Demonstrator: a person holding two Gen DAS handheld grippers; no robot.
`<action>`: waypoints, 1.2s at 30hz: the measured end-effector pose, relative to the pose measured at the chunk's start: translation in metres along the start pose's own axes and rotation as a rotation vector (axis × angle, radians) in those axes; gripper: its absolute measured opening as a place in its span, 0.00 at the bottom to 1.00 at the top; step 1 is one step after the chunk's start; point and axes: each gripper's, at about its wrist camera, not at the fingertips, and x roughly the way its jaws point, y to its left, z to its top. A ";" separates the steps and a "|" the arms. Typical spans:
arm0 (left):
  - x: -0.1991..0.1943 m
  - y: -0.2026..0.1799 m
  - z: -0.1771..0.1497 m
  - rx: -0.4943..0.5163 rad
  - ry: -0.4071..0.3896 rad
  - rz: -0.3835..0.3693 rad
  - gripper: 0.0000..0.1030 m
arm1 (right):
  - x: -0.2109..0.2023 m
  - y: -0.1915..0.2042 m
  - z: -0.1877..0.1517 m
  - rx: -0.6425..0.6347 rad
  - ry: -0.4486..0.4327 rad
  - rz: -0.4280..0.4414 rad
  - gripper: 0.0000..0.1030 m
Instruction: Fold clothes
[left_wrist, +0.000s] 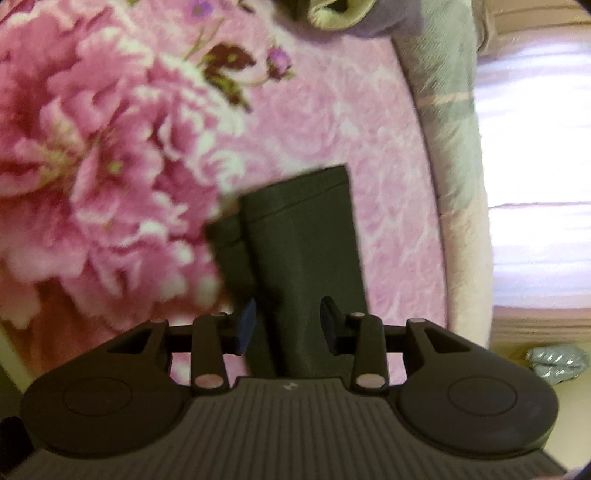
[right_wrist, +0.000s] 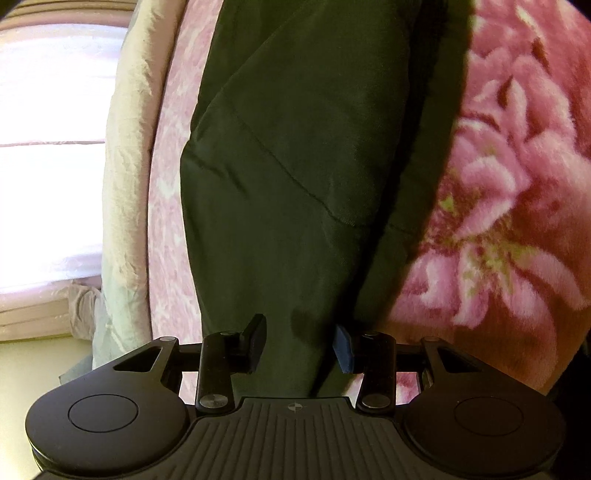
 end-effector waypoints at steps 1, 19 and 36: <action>0.004 0.000 0.001 -0.017 0.001 -0.006 0.32 | 0.000 0.000 0.001 0.000 0.001 -0.001 0.42; 0.012 -0.004 -0.007 0.132 -0.040 0.015 0.37 | -0.003 0.006 0.008 -0.063 -0.029 -0.059 0.05; 0.006 -0.004 -0.009 0.293 -0.047 -0.002 0.01 | -0.028 0.014 -0.006 -0.194 -0.092 -0.041 0.03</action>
